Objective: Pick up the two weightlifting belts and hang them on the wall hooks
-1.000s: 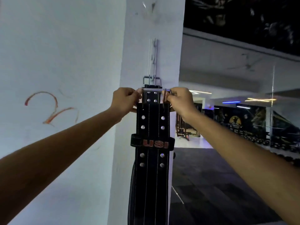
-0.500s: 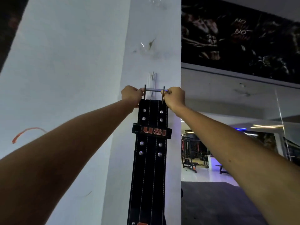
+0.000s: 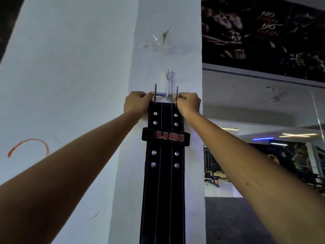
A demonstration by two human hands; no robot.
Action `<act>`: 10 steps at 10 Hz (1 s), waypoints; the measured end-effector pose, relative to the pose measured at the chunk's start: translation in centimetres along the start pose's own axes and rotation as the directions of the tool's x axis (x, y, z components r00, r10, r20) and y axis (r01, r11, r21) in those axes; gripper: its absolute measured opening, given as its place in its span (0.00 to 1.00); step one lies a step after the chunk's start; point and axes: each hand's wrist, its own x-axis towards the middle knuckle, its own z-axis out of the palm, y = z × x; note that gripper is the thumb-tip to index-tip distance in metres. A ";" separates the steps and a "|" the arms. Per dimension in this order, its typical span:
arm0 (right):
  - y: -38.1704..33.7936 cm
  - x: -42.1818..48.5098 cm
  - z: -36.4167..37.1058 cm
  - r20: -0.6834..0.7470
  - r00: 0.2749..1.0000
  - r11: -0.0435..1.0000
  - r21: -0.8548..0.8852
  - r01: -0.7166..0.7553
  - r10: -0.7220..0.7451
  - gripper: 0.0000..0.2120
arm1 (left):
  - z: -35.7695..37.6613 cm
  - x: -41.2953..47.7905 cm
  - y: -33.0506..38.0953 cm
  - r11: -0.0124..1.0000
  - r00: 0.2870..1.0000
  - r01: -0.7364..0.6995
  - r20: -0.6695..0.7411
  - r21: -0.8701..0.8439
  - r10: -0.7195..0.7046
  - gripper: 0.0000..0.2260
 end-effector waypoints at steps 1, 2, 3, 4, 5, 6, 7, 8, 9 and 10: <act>0.1 -1.4 -0.5 -0.012 0.998 0.998 -0.024 0.062 -0.062 0.13 | -0.2 -1.2 -0.3 0.989 0.997 -0.070 0.022 0.130 0.068 0.26; -0.1 -2.8 -1.2 -0.002 0.996 0.994 -0.063 0.091 -0.091 0.19 | 0.0 -2.7 -0.6 0.983 0.998 -0.064 0.028 0.173 0.060 0.27; 0.8 -5.2 -2.2 0.101 0.987 0.990 -0.052 0.132 -0.126 0.23 | -0.1 -5.0 -0.9 0.991 0.998 -0.034 0.056 0.128 0.026 0.26; 2.6 -8.8 -4.2 0.196 0.975 0.994 0.047 0.095 -0.103 0.21 | -1.3 -8.6 -1.1 0.993 0.986 -0.085 0.138 -0.085 0.096 0.16; 4.4 -14.5 -5.6 0.204 0.971 0.986 0.132 0.099 -0.124 0.21 | -2.5 -14.1 -2.9 0.933 0.913 -0.351 0.190 -0.082 0.361 0.18; 6.2 -20.0 -5.4 0.231 0.962 0.984 0.137 0.116 -0.145 0.28 | -2.7 -18.6 -6.1 0.883 0.874 -0.456 0.240 0.111 0.422 0.25; 7.9 -23.1 -4.8 0.313 0.942 0.992 0.047 0.115 -0.124 0.34 | -3.1 -21.6 -7.8 0.843 0.888 -0.427 0.327 0.326 0.324 0.28; 8.5 -24.8 -4.9 0.333 0.938 0.995 -0.002 0.104 -0.097 0.34 | -4.0 -23.7 -7.5 0.764 0.877 -0.428 0.427 0.483 0.221 0.26; 9.1 -26.2 -5.2 0.321 0.933 0.984 -0.014 0.178 -0.165 0.30 | -5.2 -26.0 -7.0 0.741 0.882 -0.387 0.455 0.548 0.124 0.25; 7.8 -28.3 -6.9 0.327 0.935 0.978 -0.103 0.181 -0.139 0.24 | -6.7 -28.2 -5.9 0.712 0.894 -0.341 0.447 0.614 0.043 0.25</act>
